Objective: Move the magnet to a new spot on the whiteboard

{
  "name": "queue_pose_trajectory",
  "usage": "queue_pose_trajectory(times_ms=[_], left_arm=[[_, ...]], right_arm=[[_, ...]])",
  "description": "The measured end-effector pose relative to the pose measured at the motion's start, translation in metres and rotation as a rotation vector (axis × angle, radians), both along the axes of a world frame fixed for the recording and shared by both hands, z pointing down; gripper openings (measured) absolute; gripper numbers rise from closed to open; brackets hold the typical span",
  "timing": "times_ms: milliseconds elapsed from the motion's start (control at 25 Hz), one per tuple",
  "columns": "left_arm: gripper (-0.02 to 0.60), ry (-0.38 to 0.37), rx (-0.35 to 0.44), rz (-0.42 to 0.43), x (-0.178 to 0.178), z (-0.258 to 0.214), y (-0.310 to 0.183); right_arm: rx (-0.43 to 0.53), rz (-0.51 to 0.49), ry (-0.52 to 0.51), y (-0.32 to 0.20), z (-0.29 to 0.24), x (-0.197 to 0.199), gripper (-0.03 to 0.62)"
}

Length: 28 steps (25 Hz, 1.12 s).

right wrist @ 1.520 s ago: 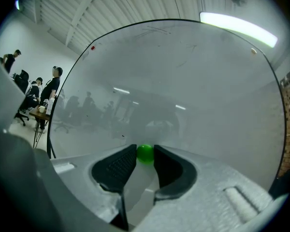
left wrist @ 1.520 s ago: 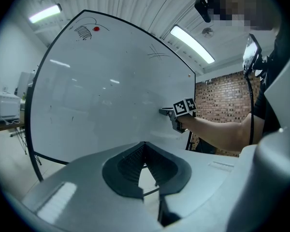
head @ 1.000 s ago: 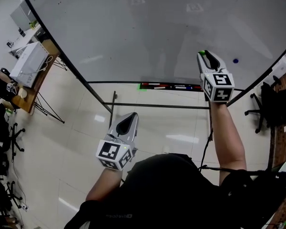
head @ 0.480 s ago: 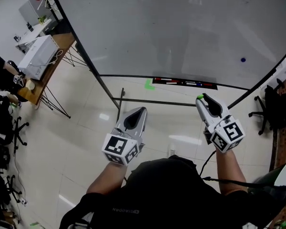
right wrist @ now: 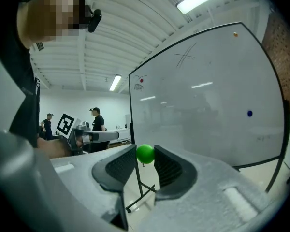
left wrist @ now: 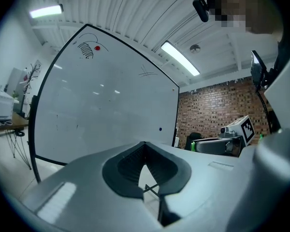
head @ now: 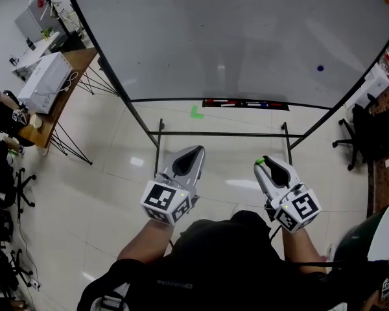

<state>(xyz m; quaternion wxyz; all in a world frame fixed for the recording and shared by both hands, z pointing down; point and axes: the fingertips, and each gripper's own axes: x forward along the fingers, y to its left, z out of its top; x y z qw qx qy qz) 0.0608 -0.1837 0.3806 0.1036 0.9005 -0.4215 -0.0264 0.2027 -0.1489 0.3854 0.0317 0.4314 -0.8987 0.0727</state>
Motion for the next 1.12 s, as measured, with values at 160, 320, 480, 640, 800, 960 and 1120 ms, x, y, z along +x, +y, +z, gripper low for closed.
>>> queue_pose_trajectory(times_ms=[160,320,480,640,800,960,1120], left_arm=[[0.017,0.003,0.016,-0.01,0.007,-0.005,0.007],[0.017,0.009,0.03,-0.045,0.014,-0.014,0.012],[0.015,0.022,0.024,-0.06,0.027,-0.016,0.023],[0.017,0.005,0.029,-0.08,0.041,-0.015,0.037],[0.017,0.025,0.052,-0.085,0.045,-0.025,0.055],[0.017,0.014,0.053,-0.105,0.051,-0.024,0.064],[0.017,0.002,0.037,-0.144,0.056,-0.022,0.076]], right_arm=[[0.001,-0.018,0.022,0.012,-0.003,-0.002,0.103],[0.025,-0.043,0.045,0.019,-0.014,0.005,0.103],[0.059,-0.053,0.044,0.027,-0.026,0.021,0.103],[0.059,-0.059,0.039,0.036,-0.025,0.037,0.103],[0.06,-0.076,0.036,0.045,-0.023,0.045,0.103],[0.06,-0.101,0.04,0.053,-0.02,0.048,0.103],[0.062,-0.129,0.045,0.061,-0.019,0.053,0.103]])
